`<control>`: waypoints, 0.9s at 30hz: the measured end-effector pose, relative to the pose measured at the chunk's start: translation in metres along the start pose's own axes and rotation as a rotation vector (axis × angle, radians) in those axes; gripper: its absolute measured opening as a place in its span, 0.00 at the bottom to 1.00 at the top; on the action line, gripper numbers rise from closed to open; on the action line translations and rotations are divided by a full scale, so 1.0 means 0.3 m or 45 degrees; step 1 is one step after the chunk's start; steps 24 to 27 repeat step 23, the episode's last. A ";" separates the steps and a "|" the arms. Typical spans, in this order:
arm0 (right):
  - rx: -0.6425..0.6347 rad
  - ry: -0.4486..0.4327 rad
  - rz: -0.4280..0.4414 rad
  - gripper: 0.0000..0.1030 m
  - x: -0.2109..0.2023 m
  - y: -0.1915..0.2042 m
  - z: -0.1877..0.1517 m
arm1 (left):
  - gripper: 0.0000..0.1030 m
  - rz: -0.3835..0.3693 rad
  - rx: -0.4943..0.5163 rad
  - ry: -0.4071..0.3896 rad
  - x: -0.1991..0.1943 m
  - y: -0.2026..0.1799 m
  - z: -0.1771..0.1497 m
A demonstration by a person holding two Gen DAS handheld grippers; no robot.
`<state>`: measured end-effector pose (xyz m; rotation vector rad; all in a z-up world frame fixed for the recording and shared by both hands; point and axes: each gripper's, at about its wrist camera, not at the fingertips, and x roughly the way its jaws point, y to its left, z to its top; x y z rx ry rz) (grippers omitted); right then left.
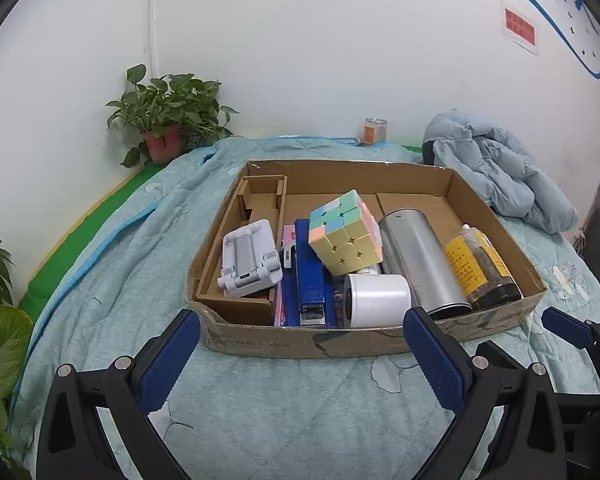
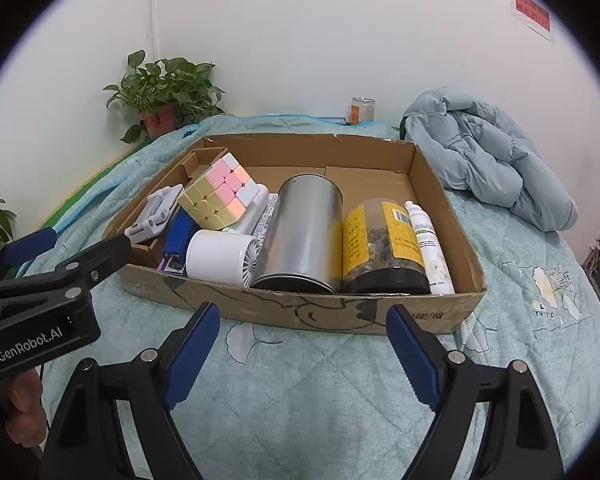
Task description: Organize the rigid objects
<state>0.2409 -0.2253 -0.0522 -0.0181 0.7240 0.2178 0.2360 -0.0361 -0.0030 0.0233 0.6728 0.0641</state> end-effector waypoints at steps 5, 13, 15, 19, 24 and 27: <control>-0.013 -0.009 -0.020 0.83 -0.025 0.000 -0.013 | 0.99 -0.022 -0.022 0.024 -0.005 0.003 0.004; -0.024 -0.026 -0.017 0.83 -0.052 -0.002 -0.017 | 0.99 -0.031 -0.007 0.026 -0.013 -0.004 0.003; -0.020 -0.024 -0.018 0.83 -0.053 -0.003 -0.017 | 0.99 -0.029 -0.002 0.026 -0.011 -0.005 0.004; -0.020 -0.024 -0.017 0.83 -0.053 -0.006 -0.018 | 0.99 -0.041 -0.009 0.020 -0.007 0.001 0.006; -0.021 -0.023 -0.019 0.83 -0.052 -0.007 -0.017 | 0.99 -0.054 0.012 0.002 -0.009 -0.006 0.009; -0.021 -0.023 -0.019 0.83 -0.052 -0.007 -0.017 | 0.99 -0.054 0.012 0.002 -0.009 -0.006 0.009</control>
